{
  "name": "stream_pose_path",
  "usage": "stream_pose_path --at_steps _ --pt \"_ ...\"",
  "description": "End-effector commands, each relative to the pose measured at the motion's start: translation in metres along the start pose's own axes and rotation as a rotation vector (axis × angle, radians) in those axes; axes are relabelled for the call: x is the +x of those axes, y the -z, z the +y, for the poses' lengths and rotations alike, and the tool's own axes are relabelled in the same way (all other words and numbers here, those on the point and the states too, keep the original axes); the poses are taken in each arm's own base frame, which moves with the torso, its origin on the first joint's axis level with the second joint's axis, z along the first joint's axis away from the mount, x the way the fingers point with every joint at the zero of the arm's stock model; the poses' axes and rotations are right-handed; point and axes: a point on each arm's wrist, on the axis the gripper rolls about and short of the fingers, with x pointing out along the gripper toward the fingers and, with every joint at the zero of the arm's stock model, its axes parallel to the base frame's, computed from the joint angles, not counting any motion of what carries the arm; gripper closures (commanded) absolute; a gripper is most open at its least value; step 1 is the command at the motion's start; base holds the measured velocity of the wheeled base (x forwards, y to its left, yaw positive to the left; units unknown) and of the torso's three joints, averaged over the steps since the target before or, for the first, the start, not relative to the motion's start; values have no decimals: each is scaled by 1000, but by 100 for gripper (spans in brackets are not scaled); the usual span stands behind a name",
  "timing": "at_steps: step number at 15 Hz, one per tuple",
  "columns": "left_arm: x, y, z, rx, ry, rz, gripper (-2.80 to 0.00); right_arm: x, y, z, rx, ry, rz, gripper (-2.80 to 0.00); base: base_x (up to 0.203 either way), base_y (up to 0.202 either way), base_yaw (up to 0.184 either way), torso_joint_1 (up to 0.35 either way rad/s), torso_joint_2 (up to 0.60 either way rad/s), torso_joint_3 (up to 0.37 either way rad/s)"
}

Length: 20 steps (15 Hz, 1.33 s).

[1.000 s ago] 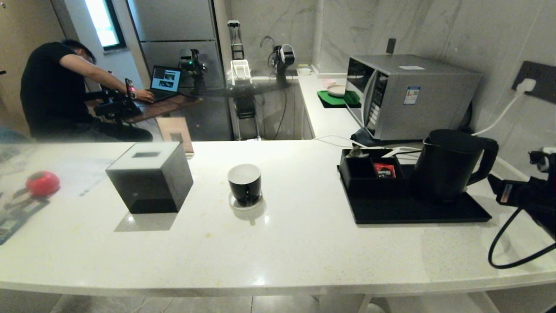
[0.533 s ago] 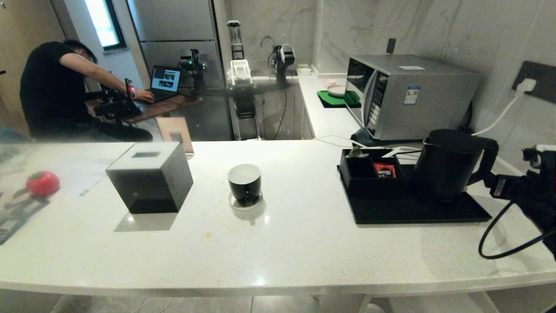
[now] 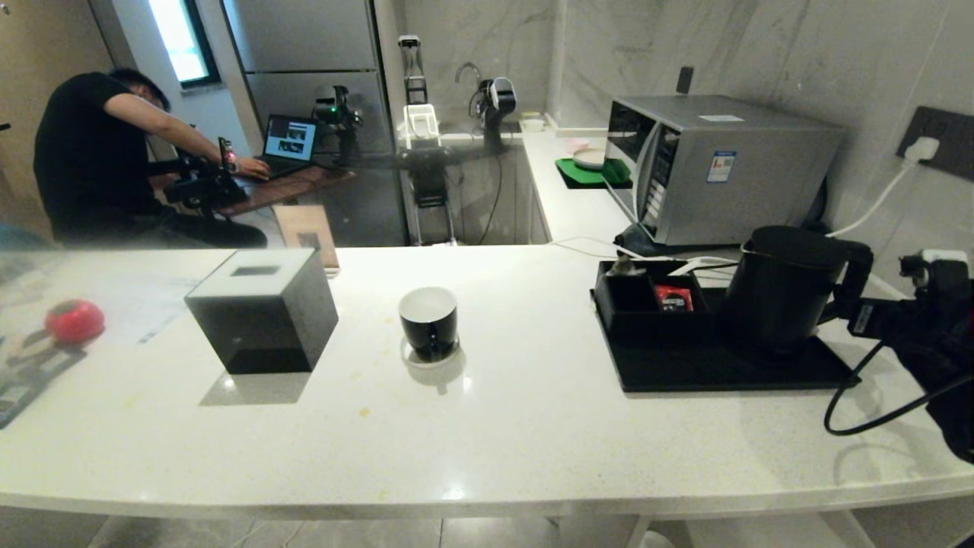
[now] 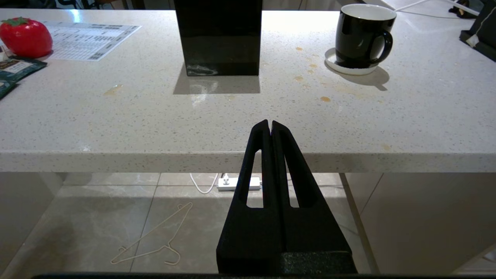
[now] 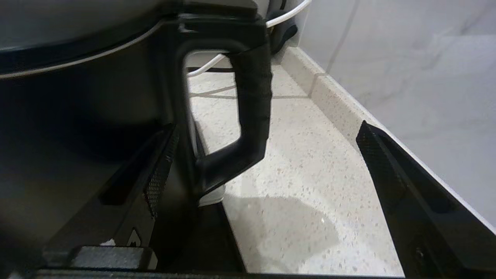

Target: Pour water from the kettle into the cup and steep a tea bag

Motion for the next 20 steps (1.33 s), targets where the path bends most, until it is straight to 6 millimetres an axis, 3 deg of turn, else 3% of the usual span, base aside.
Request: stream_pose_path --at_steps 1,20 --pt "0 0 0 -1 -1 -1 0 9 4 1 0 3 -8 -280 0 0 0 0 0 0" --pt "0 0 0 -1 -1 0 0 65 11 -6 22 73 -103 -280 0 0 0 0 0 0"
